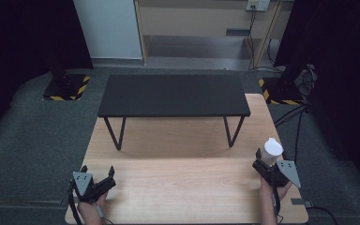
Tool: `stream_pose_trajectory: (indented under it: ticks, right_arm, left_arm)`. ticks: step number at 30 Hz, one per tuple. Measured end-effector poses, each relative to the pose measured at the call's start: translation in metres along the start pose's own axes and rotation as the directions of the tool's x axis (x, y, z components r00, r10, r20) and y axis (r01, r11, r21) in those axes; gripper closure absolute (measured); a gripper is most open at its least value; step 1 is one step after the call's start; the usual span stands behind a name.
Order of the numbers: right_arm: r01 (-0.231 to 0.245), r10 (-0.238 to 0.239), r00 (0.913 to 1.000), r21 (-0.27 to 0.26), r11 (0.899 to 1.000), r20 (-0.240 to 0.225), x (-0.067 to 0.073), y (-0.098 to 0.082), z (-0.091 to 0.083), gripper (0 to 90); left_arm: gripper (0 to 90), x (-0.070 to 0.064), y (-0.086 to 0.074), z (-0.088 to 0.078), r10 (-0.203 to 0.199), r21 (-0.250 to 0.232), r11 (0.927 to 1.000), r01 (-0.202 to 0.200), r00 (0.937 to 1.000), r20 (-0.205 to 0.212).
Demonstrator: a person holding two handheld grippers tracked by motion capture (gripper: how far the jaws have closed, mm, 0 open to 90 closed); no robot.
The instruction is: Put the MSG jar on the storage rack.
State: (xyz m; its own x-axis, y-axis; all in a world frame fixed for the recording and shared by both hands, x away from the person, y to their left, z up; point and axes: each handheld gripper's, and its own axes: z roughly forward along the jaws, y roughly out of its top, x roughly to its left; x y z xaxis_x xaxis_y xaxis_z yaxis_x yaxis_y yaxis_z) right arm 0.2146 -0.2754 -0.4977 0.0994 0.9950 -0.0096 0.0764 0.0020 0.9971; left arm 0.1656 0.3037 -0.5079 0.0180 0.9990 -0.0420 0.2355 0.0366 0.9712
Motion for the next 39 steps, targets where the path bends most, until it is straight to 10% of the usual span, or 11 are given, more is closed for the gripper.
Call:
stream_pose_trajectory:
  ticks: [12, 27, 39]
  right_arm:
    - [-0.016, 0.016, 0.9999, -0.003, 1.000, 0.001, 0.000, 0.001, 0.006, 30.2]
    - [0.007, -0.007, 0.9997, 0.013, 1.000, -0.021, 0.004, 0.015, -0.007, 30.9]
    - [-0.014, 0.007, 0.9877, -0.044, 0.999, -0.156, 0.046, 0.098, -0.037, 31.0]
  left_arm:
    - [0.0, 0.000, 0.000, 0.001, 0.006, 0.003, 1.0000, -0.006, 1.0000, 0.003]
    - [0.0, -0.003, 0.002, 0.002, 0.037, 0.013, 0.9992, -0.037, 0.9993, 0.007]
    - [0.0, -0.003, 0.005, 0.004, 0.047, 0.032, 0.9984, -0.047, 0.9989, 0.010]
